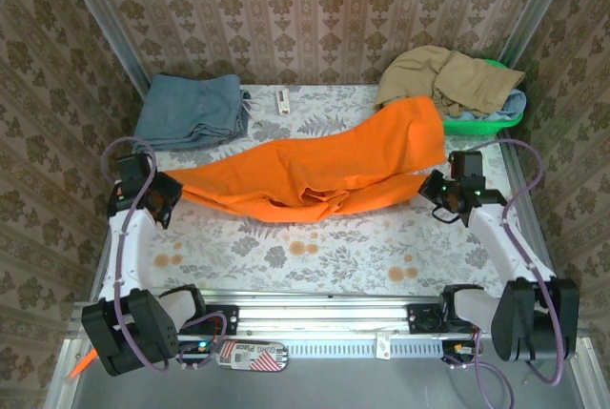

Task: Fold and stack the trousers

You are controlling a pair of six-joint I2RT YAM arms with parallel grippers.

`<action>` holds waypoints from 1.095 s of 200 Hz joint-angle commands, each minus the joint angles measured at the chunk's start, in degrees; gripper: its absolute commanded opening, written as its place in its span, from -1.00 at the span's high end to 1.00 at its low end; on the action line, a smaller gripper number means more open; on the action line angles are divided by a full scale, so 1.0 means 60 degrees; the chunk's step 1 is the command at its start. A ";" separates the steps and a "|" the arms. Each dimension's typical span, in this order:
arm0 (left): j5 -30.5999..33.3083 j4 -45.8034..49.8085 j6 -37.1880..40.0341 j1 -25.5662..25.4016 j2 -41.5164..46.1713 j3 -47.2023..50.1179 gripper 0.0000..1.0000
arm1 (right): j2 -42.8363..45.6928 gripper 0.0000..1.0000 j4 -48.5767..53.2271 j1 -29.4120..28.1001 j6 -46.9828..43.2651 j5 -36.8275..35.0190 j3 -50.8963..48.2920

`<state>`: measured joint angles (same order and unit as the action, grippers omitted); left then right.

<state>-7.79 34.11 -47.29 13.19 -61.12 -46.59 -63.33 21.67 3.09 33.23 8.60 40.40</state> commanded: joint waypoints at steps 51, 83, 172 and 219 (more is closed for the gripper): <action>-0.0574 0.1205 0.0853 0.0704 0.0584 -0.1814 1.00 | 0.1789 1.00 0.2093 0.0163 -0.0004 -0.1348 0.2961; -0.1109 0.1609 0.1160 0.1270 0.0578 -0.2404 1.00 | 0.1280 1.00 0.2248 0.0777 -0.0014 -0.1198 0.4350; -0.2236 0.2622 0.1367 0.2034 0.1534 -0.2520 1.00 | 0.2452 1.00 0.4346 0.2457 0.0091 -0.0950 0.4882; -0.2438 0.4015 0.1718 0.2266 0.2707 -0.2723 1.00 | 0.3556 1.00 0.5395 0.2458 -0.0238 -0.1441 0.4543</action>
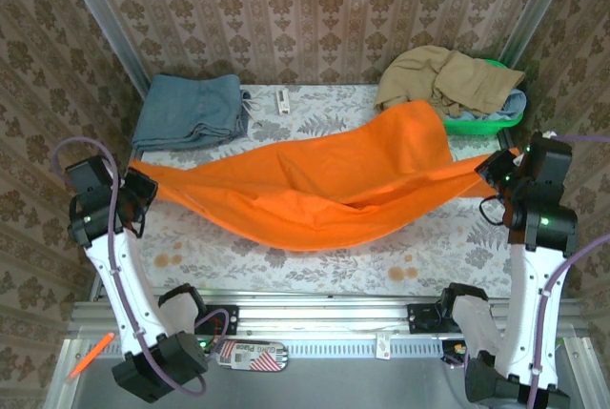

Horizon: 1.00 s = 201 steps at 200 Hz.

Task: Fold and stack the trousers

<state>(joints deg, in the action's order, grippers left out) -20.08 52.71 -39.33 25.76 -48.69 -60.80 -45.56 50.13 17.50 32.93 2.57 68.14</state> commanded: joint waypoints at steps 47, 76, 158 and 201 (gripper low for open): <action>-0.0422 0.2743 0.0428 0.0472 0.2022 -0.0429 1.00 | 0.1208 0.37 0.1563 0.0025 -0.0508 0.0276 -0.0049; -0.0725 0.3411 0.0295 0.0522 0.2262 -0.0400 0.34 | 0.1487 0.08 0.1311 -0.0100 -0.0169 0.1163 -0.0360; -0.1541 0.0272 -0.1195 -0.1107 0.1441 -0.0290 -0.46 | 0.0028 -0.14 -0.0684 -0.0487 0.0174 0.1816 -0.2560; 0.1268 -0.2551 -0.1831 -0.6803 -0.0255 0.1475 -0.43 | -0.1812 -0.36 -0.1828 -0.0672 0.0627 0.0715 -0.3614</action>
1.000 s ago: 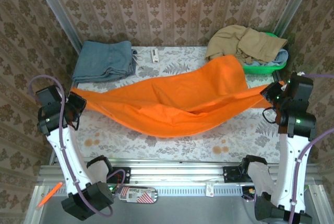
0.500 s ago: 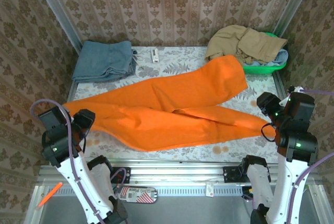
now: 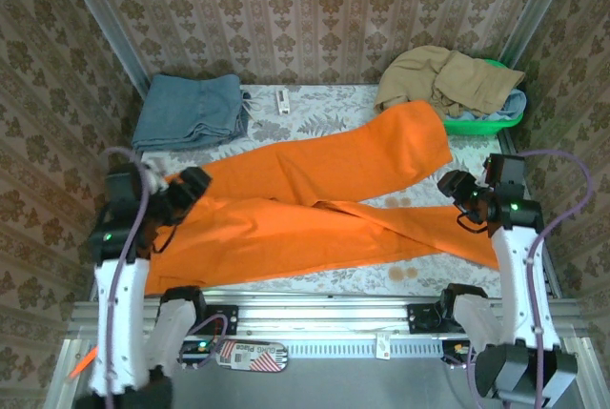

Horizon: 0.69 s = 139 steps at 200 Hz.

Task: Fold and stack the trousers

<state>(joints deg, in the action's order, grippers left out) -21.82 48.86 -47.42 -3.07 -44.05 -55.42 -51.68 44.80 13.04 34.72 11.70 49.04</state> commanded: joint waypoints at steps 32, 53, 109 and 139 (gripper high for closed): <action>0.2169 -0.2358 -0.0088 -0.3032 -0.2134 0.0544 -0.37 | -0.2914 -0.34 -0.1520 0.0668 0.0451 -0.1502 -0.0407; 0.2675 -0.1948 0.0399 -0.2835 -0.1646 0.0378 -0.41 | -0.4013 -0.31 -0.1569 0.0696 0.0594 -0.2368 -0.0144; 0.2147 -0.1785 0.0879 -0.1779 -0.0583 0.0954 -0.45 | -0.7299 -0.14 -0.0509 0.0742 0.0615 -0.3584 0.1769; 0.1694 -0.1909 0.1046 -0.1310 -0.0443 0.1086 -0.46 | -0.7868 -0.01 -0.0454 0.0747 0.0800 -0.3439 0.2153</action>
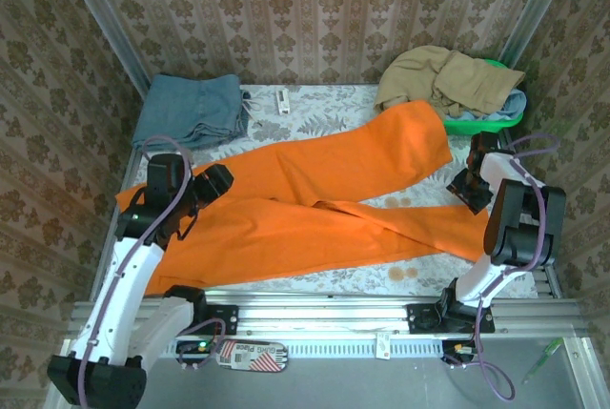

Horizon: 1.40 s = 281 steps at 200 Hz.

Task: Fold and stack the trousers

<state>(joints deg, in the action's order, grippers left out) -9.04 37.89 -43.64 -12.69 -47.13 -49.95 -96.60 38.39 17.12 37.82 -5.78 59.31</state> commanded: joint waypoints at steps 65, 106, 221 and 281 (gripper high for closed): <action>-0.1258 0.0006 0.0740 0.1330 0.0323 0.0068 -0.45 | -0.0988 0.16 0.0746 -0.0022 0.0210 -0.0179 0.0236; -0.1392 0.0242 0.0845 0.1565 0.0525 -0.0009 -0.45 | -0.1140 0.62 0.0904 -0.0047 -0.0270 0.0139 0.0554; -0.1405 0.0332 0.0908 0.1675 0.0428 -0.0235 -0.43 | 0.3120 1.00 0.1717 -0.0310 -0.0141 0.0008 0.1795; -0.1605 -0.0001 0.0828 0.1661 -0.0048 0.0209 -0.46 | -0.0496 0.20 0.1607 -0.0326 0.0162 0.0357 0.4103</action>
<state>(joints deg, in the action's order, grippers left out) -16.99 38.89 -39.79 -2.90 -46.13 -49.60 -92.55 46.33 15.49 36.86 -3.86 79.70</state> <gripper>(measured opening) 0.717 0.151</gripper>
